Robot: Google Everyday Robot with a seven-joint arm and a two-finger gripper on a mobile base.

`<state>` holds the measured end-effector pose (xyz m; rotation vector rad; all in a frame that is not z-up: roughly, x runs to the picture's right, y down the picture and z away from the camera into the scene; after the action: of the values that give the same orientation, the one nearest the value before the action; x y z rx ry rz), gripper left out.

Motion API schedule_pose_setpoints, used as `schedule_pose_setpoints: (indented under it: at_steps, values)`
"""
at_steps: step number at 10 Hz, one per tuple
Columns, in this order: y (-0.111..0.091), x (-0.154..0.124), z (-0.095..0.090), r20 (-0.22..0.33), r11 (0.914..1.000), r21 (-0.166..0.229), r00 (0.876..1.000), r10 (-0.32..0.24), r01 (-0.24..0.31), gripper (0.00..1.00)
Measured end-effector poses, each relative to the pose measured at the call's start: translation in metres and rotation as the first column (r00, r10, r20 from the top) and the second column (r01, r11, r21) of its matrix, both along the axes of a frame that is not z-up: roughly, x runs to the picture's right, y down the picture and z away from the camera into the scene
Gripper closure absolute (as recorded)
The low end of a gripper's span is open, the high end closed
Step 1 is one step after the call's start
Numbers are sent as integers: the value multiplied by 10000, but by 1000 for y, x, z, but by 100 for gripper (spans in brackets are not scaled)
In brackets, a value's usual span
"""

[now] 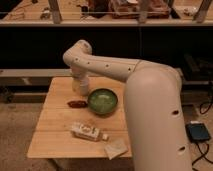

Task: Drag the pepper across the table

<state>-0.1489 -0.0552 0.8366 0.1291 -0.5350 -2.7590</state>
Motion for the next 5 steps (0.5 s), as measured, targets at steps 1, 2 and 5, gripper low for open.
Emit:
schedule_pose_setpoints:
  at_steps: [1,2,5]
  values:
    - [12,-6,10,11,9996,-26,9996,-277,277,20]
    - [19,-13,16,41,9989,-28,9989,-467,467,20]
    - [30,-25,25,130,9961,29,9961,-878,878,20]
